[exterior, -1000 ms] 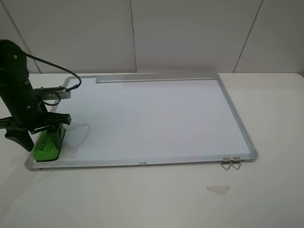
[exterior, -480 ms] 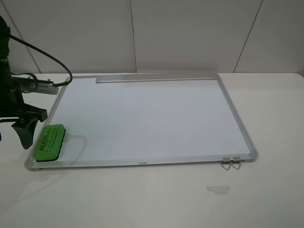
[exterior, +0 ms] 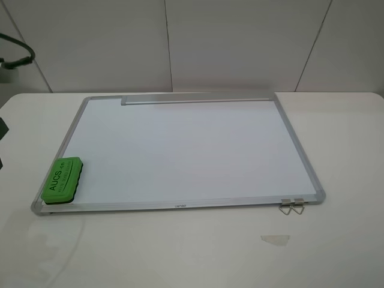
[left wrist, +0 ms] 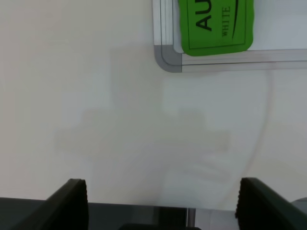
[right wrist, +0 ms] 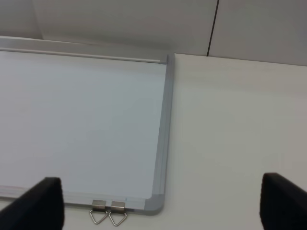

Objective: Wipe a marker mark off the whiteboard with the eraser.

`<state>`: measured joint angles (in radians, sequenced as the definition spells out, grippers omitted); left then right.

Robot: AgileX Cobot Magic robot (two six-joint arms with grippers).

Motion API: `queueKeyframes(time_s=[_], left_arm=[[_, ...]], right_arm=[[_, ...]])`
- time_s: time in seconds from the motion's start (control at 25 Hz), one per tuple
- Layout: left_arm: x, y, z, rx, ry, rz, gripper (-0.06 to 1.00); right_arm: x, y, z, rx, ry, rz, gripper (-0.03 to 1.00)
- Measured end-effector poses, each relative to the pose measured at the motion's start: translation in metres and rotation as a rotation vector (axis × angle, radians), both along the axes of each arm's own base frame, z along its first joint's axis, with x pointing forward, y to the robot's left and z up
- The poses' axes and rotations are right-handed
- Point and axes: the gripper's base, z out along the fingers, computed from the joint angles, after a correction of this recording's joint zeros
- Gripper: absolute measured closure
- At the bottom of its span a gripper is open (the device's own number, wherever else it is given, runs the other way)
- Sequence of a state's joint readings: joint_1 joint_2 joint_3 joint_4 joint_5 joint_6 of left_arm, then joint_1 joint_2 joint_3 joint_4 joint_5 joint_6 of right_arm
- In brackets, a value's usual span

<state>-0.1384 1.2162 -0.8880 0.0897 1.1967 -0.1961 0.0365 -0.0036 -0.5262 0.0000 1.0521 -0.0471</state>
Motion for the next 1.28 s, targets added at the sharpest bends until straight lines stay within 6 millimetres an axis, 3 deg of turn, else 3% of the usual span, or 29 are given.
queueKeyframes(time_s=[0.32,0.6,0.84,1.28], left_arm=[[-0.072,0.01,0.03,-0.04,-0.27,0.015,0.29],[-0.122,0.017,0.017,-0.051,-0.473,-0.06,0.29],[-0.153,0.021,-0.001,-0.059,-0.669,-0.099,0.29],[-0.192,0.026,-0.001,-0.082,-0.918,-0.109,0.29]], right_arm=[[0.0,0.0,0.0,0.0,0.0,0.0,0.15],[0.0,0.0,0.0,0.0,0.0,0.0,0.15],[0.0,0.0,0.0,0.0,0.0,0.0,0.15],[0.0,0.0,0.0,0.0,0.0,0.0,0.15]])
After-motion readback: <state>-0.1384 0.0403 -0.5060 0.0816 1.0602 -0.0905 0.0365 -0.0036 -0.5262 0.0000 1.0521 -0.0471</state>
